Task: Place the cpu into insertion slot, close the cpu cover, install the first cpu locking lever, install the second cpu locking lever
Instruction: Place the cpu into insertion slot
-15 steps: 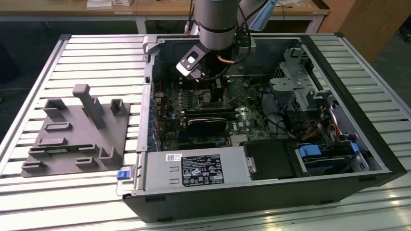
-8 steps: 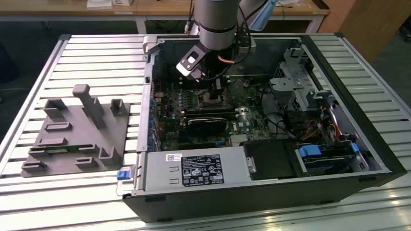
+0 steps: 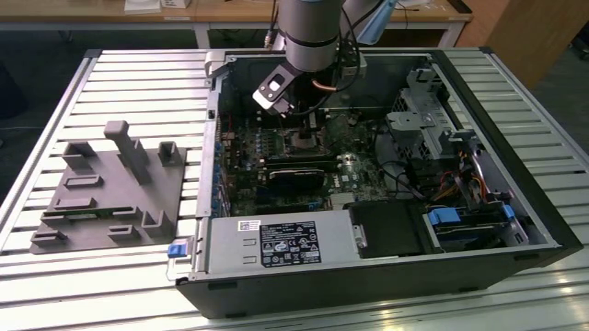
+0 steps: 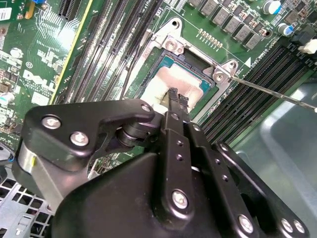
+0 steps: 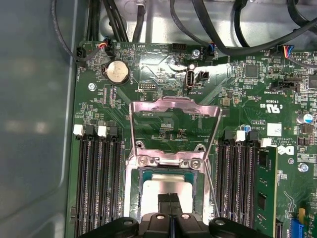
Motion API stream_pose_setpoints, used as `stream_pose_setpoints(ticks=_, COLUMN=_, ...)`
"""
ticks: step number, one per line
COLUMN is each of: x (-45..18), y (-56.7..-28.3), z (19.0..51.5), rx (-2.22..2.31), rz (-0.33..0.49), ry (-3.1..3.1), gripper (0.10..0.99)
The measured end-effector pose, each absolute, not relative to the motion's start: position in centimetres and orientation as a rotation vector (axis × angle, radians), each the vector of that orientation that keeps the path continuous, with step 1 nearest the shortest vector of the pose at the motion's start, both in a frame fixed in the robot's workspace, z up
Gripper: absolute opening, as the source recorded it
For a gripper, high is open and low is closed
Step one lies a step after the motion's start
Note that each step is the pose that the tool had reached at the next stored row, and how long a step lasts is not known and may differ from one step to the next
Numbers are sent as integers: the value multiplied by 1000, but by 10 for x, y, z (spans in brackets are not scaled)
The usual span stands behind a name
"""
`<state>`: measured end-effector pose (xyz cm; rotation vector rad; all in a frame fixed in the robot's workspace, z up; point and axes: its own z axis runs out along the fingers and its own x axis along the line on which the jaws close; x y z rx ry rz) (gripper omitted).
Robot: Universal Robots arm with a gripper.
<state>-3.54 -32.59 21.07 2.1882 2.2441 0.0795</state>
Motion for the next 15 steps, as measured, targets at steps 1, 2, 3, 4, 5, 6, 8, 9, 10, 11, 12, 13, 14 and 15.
stream_pose_setpoints(ticks=1, x=-35, y=-326, z=211, rx=2187, rz=80, ry=2245, gripper=106)
stream_pose_setpoints(ticks=2, x=-35, y=-326, z=211, rx=2188, rz=79, ry=2245, gripper=106)
stream_pose_setpoints(ticks=3, x=-35, y=-326, z=211, rx=2192, rz=77, ry=2238, gripper=106)
stream_pose_setpoints(ticks=4, x=-35, y=-326, z=210, rx=2199, rz=74, ry=2229, gripper=106)
stream_pose_setpoints(ticks=5, x=-35, y=-326, z=210, rx=2207, rz=73, ry=2220, gripper=106)
stream_pose_setpoints(ticks=6, x=-35, y=-326, z=210, rx=2216, rz=73, ry=2210, gripper=106)
stream_pose_setpoints(ticks=8, x=-36, y=-326, z=209, rx=2237, rz=73, ry=2189, gripper=106)
stream_pose_setpoints(ticks=9, x=-36, y=-325, z=208, rx=2240, rz=72, ry=2185, gripper=106)
stream_pose_setpoints(ticks=10, x=-36, y=-324, z=208, rx=2243, rz=72, ry=2183, gripper=106)
stream_pose_setpoints(ticks=11, x=-37, y=-323, z=207, rx=2244, rz=73, ry=2181, gripper=106)
stream_pose_setpoints(ticks=12, x=-37, y=-323, z=206, rx=2244, rz=73, ry=2181, gripper=106)
stream_pose_setpoints(ticks=13, x=-37, y=-322, z=205, rx=2245, rz=73, ry=2180, gripper=106)
stream_pose_setpoints(ticks=14, x=-37, y=-322, z=205, rx=2245, rz=72, ry=2180, gripper=106)
stream_pose_setpoints(ticks=15, x=-37, y=-322, z=204, rx=2245, rz=72, ry=2179, gripper=106)
